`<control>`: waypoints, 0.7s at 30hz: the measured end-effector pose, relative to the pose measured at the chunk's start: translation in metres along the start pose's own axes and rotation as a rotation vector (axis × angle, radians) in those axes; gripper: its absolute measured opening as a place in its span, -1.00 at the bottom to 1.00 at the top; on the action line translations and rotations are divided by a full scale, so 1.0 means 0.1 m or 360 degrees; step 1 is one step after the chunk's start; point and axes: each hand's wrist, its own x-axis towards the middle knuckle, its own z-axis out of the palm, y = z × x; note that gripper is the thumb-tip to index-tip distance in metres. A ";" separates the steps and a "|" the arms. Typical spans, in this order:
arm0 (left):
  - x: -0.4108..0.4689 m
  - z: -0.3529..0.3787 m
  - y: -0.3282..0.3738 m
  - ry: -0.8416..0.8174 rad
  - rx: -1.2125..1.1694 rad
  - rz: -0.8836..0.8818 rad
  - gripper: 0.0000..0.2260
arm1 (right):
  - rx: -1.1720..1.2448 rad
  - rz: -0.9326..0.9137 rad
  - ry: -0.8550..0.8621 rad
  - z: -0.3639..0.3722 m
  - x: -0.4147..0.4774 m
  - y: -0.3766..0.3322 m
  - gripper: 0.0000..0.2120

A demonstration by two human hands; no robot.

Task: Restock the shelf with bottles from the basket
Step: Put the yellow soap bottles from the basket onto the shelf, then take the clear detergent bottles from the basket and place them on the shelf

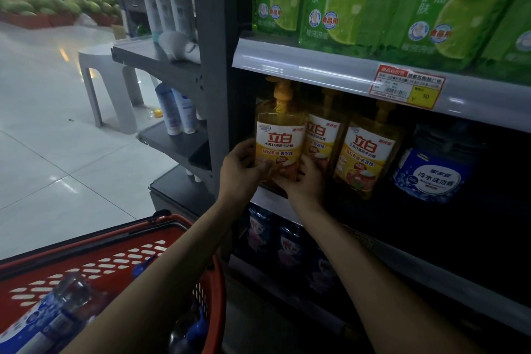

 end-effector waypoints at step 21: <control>-1.40 -1.21 0.29 -0.0202 0.1230 0.0176 -0.45 | -0.0879 -0.0477 -0.0568 -0.39 -1.08 -0.42 -0.27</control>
